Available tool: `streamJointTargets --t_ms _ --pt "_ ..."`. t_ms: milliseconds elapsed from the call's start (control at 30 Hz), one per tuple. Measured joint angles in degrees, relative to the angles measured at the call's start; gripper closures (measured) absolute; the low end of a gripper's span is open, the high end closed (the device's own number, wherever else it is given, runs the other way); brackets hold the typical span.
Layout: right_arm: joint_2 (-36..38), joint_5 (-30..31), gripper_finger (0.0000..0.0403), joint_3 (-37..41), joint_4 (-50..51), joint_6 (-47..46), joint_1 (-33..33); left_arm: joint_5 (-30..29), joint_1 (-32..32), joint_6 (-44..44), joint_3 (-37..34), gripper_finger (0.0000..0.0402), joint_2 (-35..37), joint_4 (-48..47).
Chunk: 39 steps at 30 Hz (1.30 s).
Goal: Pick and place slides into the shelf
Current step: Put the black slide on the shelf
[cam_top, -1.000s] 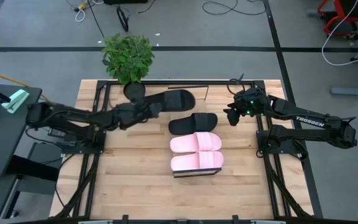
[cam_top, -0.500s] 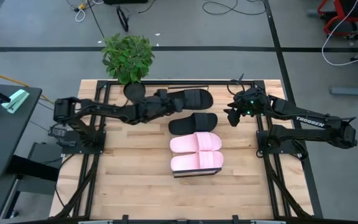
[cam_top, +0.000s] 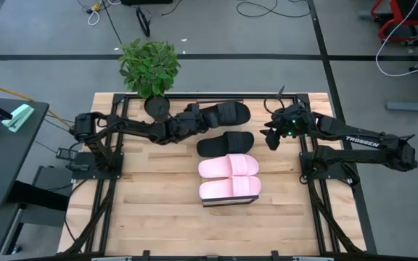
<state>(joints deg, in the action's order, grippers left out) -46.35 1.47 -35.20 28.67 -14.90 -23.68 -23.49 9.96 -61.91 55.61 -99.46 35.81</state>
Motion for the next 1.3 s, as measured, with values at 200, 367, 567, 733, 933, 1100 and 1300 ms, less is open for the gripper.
streamJointTargets --t_ms 200,367,567,733,933,1100,1300 --pt "0.0 1.0 0.0215 0.0 0.0 -0.52 2.26 0.03 0.21 1.12 0.0 0.0394 0.02 0.48" --pt "0.0 2.93 0.0215 0.0 0.0 -0.59 3.45 0.11 0.21 1.1 0.0 0.0394 0.02 0.5" --pt "0.0 3.13 0.0215 0.0 0.0 -0.61 3.63 0.08 0.08 -0.75 0.02 0.0394 -2.73 2.26" --pt "0.02 5.69 0.0215 0.0 -0.2 -1.07 3.61 0.83 0.11 -3.45 0.04 0.0394 -5.87 4.75" --pt "0.02 5.96 0.0215 0.0 -0.76 0.66 3.61 1.36 0.43 -3.61 0.07 0.0394 -6.67 5.32" --pt "0.02 5.78 0.0215 0.0 -2.0 1.01 3.61 1.7 0.9 -3.48 0.07 0.0394 -6.67 6.91" --pt "0.02 5.6 0.0215 0.0 -2.64 0.99 3.61 2.34 1.53 -3.46 0.07 0.0394 -6.67 6.73"
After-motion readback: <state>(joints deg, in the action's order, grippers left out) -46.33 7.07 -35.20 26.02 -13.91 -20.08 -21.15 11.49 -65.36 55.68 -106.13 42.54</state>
